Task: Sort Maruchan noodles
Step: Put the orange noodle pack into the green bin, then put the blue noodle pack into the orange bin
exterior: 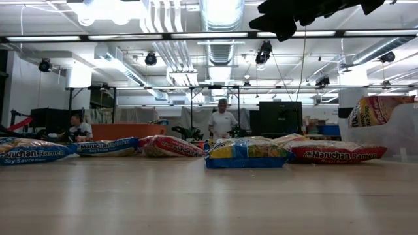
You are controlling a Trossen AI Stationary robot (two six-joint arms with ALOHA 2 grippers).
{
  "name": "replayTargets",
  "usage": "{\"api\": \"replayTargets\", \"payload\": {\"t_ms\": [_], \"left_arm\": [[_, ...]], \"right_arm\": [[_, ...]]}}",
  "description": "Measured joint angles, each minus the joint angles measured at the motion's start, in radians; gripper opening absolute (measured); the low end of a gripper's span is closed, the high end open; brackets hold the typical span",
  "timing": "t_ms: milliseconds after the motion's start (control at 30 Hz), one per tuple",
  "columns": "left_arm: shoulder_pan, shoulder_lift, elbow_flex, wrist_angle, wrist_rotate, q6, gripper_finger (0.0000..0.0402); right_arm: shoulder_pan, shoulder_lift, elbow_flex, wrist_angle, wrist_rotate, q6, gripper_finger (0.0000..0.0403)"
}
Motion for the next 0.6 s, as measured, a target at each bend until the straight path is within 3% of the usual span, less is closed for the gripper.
{"api": "replayTargets", "payload": {"t_ms": [300,467,600], "left_arm": [[0.104,0.000,0.145,0.052,-0.468,0.550,0.0176],[0.168,-0.001,0.138,0.194,-0.582,0.897,0.0176],[0.221,-0.001,0.073,0.327,-0.590,1.135,0.0176]], "right_arm": [[0.000,0.000,0.000,0.000,0.000,0.012,0.0244],[0.000,0.000,0.000,-0.005,0.001,0.039,0.0238],[0.000,0.000,0.000,-0.010,0.001,0.062,0.0233]]}}
